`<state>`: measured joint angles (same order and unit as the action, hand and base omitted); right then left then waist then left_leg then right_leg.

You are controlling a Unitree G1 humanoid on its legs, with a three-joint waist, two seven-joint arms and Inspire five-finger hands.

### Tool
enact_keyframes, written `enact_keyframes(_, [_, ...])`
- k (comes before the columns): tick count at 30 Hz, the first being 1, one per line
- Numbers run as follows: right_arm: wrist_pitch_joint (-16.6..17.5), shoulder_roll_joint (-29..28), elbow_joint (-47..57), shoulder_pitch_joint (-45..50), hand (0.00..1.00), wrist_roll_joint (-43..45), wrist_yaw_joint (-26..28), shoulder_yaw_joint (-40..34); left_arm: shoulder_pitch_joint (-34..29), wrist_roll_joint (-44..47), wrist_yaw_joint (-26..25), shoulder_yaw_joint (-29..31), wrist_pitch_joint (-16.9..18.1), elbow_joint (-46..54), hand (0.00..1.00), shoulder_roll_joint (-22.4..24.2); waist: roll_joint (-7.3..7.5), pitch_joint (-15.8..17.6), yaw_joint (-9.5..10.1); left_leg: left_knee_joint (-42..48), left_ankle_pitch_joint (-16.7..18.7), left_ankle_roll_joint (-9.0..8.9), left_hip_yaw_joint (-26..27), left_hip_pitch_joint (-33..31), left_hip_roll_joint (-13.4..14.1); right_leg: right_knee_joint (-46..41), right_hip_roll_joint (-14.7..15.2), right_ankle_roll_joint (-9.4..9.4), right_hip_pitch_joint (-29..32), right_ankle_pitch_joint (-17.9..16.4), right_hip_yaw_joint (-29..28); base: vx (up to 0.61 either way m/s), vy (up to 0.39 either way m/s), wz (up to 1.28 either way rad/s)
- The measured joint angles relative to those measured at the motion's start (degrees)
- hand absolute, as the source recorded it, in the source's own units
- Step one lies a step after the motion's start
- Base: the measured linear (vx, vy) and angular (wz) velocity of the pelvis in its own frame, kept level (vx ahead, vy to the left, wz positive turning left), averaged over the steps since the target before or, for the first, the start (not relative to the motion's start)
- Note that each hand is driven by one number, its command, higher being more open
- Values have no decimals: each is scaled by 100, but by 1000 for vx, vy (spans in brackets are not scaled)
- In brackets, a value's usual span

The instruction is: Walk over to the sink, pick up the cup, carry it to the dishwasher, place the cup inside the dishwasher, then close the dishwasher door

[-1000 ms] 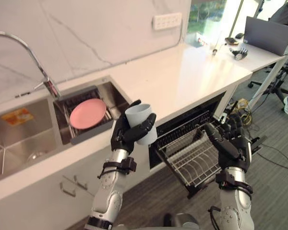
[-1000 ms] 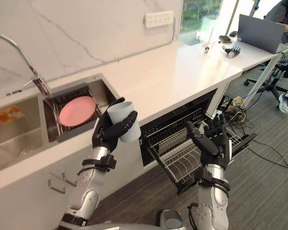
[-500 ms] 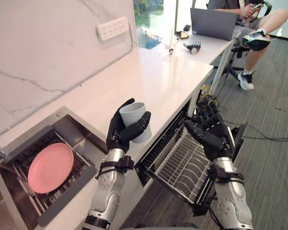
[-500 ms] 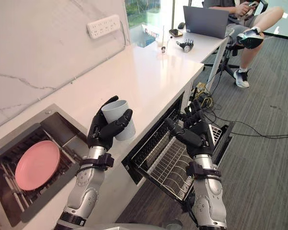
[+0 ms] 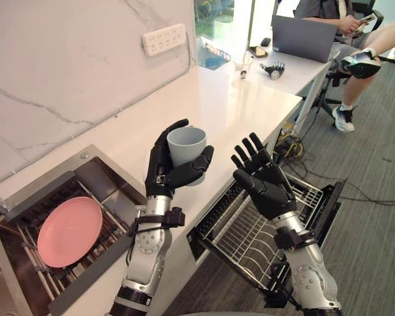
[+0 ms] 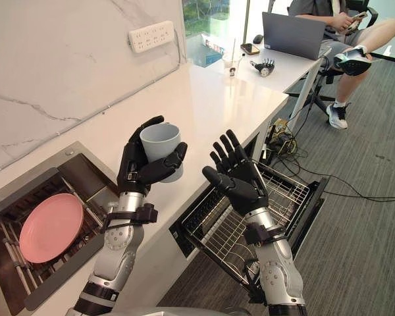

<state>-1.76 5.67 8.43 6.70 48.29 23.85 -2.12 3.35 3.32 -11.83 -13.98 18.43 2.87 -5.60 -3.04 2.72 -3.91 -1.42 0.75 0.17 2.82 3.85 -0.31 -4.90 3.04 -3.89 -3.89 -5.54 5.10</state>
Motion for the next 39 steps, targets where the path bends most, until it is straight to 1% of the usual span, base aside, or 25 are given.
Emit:
enact_keyframes(1, [-4,4,25,-1,100,22,-10,-18,19,-165,-10,0,35,-24,0,-17,0,0,-3,0,-7,6,11,-6,-1,14,2,-6,3,20,0,-75,24,-8])
enact_keyframes(2, [-52,23,112,0,100,61,-32,-56,36,-525,-24,-15,82,-56,0,-80,17,-9,-12,0,-23,25,25,-22,-25,34,24,0,13,32,-2,-64,21,-6])
enact_keyframes(6, [-204,107,328,-3,100,48,-35,-136,37,-1014,-3,-248,82,-58,0,-273,63,-42,-13,4,-66,59,76,-85,-78,133,78,6,41,102,-3,-69,18,-6])
enact_keyframes(11, [-270,195,421,-26,100,-302,-91,-97,58,-1190,24,-540,77,-57,0,-374,92,-51,-14,-21,-170,101,83,-182,-126,207,118,22,111,200,2,-68,10,0])
enact_keyframes(14, [-321,323,421,-113,100,-349,-192,-11,95,-1360,24,-660,71,-56,0,-442,96,-48,-15,-61,-233,123,76,-205,-152,214,137,38,142,230,12,-73,6,2])
enact_keyframes(20, [-516,494,423,-302,100,-532,-256,67,186,-1383,25,-813,53,-52,0,-507,127,-33,-14,-280,-456,138,-18,-252,-174,304,142,41,219,357,111,-60,0,8])
enact_keyframes(23, [-598,606,420,-370,100,-774,-347,277,200,-1382,24,-903,37,-33,0,-523,148,-35,-15,-346,-520,146,-56,-250,-183,331,148,37,220,385,148,-31,0,8])
enact_keyframes(28, [-618,656,370,-447,100,-1224,-575,493,285,-1382,23,-910,-78,-33,0,-549,171,-44,-10,-348,-543,159,-76,-277,-196,332,158,36,238,393,169,-8,-1,1])
enact_keyframes(39, [-675,774,218,-702,100,-1246,-1066,659,368,-1380,-22,-1113,-320,-1,0,-579,215,-49,-17,-349,-590,163,-80,-302,-203,337,166,39,264,424,174,-6,-1,0])
